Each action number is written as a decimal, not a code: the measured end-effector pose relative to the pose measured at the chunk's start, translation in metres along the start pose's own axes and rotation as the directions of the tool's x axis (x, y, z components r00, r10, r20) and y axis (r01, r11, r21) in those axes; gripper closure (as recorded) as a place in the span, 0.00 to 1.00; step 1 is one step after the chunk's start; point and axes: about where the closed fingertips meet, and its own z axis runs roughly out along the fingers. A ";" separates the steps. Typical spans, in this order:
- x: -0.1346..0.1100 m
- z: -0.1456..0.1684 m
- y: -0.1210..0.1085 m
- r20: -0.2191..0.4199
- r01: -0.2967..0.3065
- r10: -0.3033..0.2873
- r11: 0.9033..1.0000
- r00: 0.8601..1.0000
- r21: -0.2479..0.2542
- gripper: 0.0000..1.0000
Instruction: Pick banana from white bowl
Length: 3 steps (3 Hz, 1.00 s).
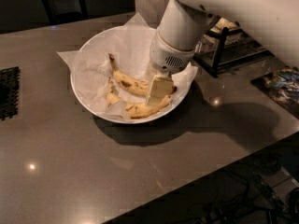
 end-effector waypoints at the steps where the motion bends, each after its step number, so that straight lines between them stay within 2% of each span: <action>1: -0.003 0.009 -0.012 -0.021 -0.031 0.031 0.999 0.999 0.021 0.40; 3: -0.037 0.033 -0.029 -0.015 0.024 -0.024 1.000 1.000 -0.004 0.43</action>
Offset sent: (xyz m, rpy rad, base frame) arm 0.0344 0.0542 -0.0126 -0.0175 -0.0183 0.0267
